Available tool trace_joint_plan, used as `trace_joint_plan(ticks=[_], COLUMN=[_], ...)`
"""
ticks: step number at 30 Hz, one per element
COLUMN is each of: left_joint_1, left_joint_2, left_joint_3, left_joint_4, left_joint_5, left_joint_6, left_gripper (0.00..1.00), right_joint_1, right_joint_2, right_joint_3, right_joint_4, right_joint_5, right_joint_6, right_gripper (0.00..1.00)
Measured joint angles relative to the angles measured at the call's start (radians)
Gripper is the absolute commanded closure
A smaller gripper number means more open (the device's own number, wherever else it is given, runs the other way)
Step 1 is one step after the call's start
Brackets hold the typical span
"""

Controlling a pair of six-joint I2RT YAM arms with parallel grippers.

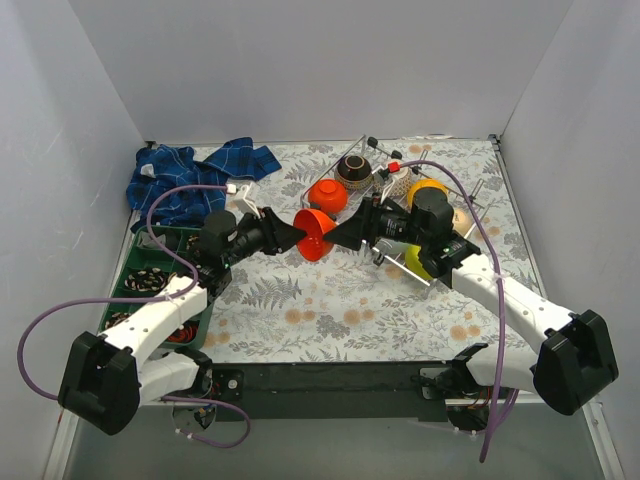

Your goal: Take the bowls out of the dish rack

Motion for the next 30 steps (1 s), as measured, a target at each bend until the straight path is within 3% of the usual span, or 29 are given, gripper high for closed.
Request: trace_joint_plan(ticks=[2, 3, 7, 8, 11, 14, 23, 30], left_joint_1=[-0.003, -0.003, -0.008, -0.008, -0.010, -0.018, -0.009, -0.005], left_joint_2=[0.000, 0.000, -0.006, -0.009, -0.024, -0.048, -0.051, 0.146], left_joint_3=[-0.008, -0.009, -0.012, -0.012, -0.012, -0.011, 0.105, 0.317], left_joint_4=[0.004, 0.006, 0.005, 0.003, -0.017, -0.067, -0.390, -0.616], left_joint_5=[0.007, 0.009, 0.014, 0.012, 0.000, -0.037, -0.339, -0.520], left_joint_6=[-0.003, -0.003, 0.006, 0.008, 0.024, 0.053, 0.152, 0.204], left_gripper=[0.90, 0.99, 1.00, 1.00, 1.00, 1.00, 1.00, 1.00], right_joint_1=[0.000, 0.000, -0.009, -0.012, -0.017, -0.023, -0.092, -0.095], right_joint_2=[0.000, 0.000, 0.000, 0.000, 0.000, -0.002, -0.049, -0.066], right_joint_3=[-0.008, -0.013, -0.029, -0.029, -0.040, -0.056, -0.048, 0.039], right_joint_4=[0.007, 0.006, 0.028, 0.030, 0.044, 0.046, -0.212, -0.495], right_joint_5=[-0.003, -0.004, -0.020, -0.026, -0.034, -0.035, 0.118, 0.361], right_joint_6=[0.005, 0.007, 0.026, 0.029, 0.028, 0.019, -0.166, -0.365], right_gripper=[0.82, 0.79, 0.53, 0.39, 0.23, 0.15, 0.08, 0.08])
